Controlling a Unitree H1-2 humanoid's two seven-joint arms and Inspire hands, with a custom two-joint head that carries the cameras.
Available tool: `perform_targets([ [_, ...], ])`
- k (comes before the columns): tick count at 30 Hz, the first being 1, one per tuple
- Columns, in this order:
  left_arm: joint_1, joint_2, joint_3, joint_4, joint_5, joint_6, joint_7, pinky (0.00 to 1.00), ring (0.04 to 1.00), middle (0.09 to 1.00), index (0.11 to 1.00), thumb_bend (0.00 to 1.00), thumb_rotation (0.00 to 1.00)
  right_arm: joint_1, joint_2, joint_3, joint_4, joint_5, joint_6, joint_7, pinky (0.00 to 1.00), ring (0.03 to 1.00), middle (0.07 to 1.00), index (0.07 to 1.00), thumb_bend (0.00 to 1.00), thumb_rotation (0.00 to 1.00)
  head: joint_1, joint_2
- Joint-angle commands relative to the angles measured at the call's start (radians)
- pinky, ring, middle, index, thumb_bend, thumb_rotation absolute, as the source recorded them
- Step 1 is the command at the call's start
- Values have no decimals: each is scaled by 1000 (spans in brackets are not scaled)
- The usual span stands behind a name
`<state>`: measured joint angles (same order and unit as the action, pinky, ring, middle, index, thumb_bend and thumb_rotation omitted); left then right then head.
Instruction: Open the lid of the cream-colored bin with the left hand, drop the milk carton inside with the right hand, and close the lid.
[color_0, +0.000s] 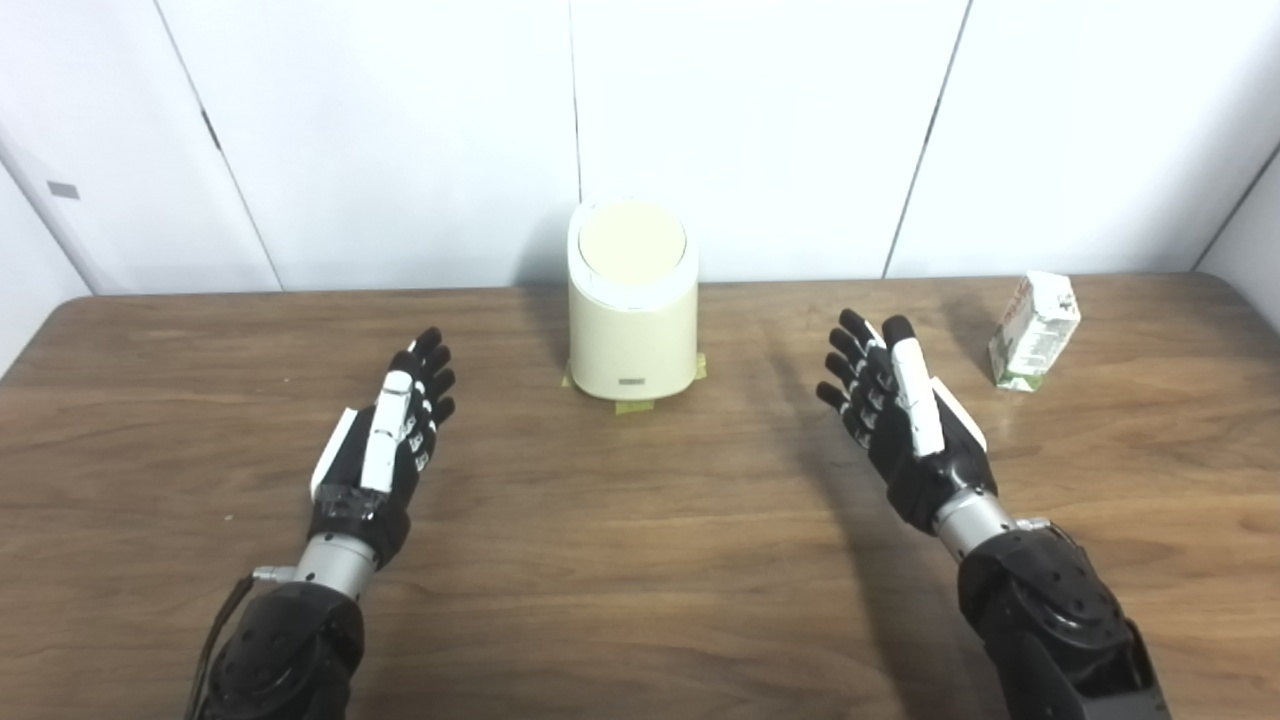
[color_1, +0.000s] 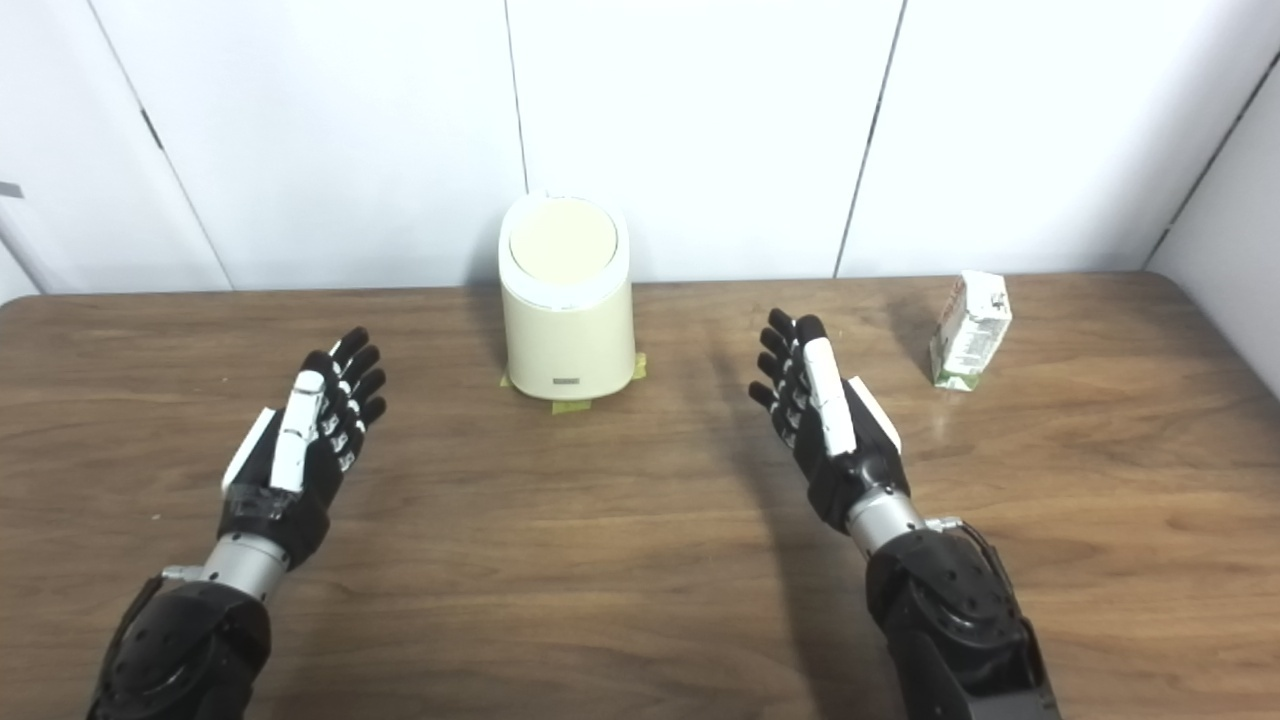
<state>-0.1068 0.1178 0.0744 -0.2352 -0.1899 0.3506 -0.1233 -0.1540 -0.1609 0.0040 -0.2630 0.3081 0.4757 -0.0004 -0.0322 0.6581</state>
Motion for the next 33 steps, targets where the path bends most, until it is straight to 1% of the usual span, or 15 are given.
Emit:
perform_targets([
  [1, -41, 8, -2, -20, 1, -20, -1, 1000, 1000, 1000, 1000, 475, 1000, -44, -10, -3, -28, 12, -6, 3, 964, 1000, 1000, 1000, 642, 1000, -1, 1],
  [14, -40, 9, -3, -19, -2, -20, -5, 1000, 1000, 1000, 1000, 473, 1000, -44, -12, -2, -27, 16, -7, 2, 971, 1000, 1000, 1000, 641, 1000, -2, 3],
  [18, -37, 10, -7, -22, 0, -19, -8, 1000, 1000, 1000, 1000, 473, 1000, -40, -15, -3, -30, 19, -7, 1, 973, 1000, 1000, 1000, 643, 1000, 11, -8],
  [20, -32, 7, -7, -29, -6, -15, -9, 1000, 1000, 1000, 1000, 486, 1000, -35, -14, -4, -34, 21, -7, 0, 970, 1000, 1000, 1000, 643, 1000, 23, -15],
  [21, -30, 3, -6, -35, -12, -9, -7, 1000, 1000, 1000, 1000, 509, 1000, -32, -15, -4, -36, 23, -7, -1, 969, 1000, 1000, 1000, 645, 1000, 26, -19],
  [24, -23, -1, -11, -50, -10, 4, -4, 1000, 1000, 1000, 1000, 588, 953, -24, -20, -2, -41, 27, -7, -1, 964, 1000, 1000, 1000, 651, 1000, 35, -33],
  [26, -25, 0, -15, -55, -3, 6, -3, 1000, 1000, 1000, 1000, 618, 923, -18, -26, 0, -42, 25, -6, 5, 966, 1000, 1000, 1000, 648, 1000, 39, -49],
  [28, -38, -3, -10, -61, -13, 15, 0, 1000, 1000, 1000, 1000, 632, 863, -13, -28, 0, -41, 25, -6, 7, 969, 1000, 1000, 1000, 647, 1000, 44, -60],
  [30, -69, 2, -6, -71, -15, 36, 5, 1000, 1000, 1000, 1000, 642, 784, -11, -32, 3, -37, 19, -6, 7, 971, 1000, 1000, 1000, 648, 1000, 46, -66],
  [31, -92, 10, -8, -75, -1, 48, 9, 1000, 1000, 1000, 1000, 644, 722, -9, -33, 3, -34, 15, -6, 11, 967, 1000, 1000, 1000, 646, 1000, 45, -78],
  [33, -142, 35, -16, -74, 32, 75, 15, 1000, 1000, 1000, 1000, 672, 659, -6, -35, 4, -29, 10, -7, 20, 956, 1000, 1000, 1000, 636, 1000, 43, -87],
])
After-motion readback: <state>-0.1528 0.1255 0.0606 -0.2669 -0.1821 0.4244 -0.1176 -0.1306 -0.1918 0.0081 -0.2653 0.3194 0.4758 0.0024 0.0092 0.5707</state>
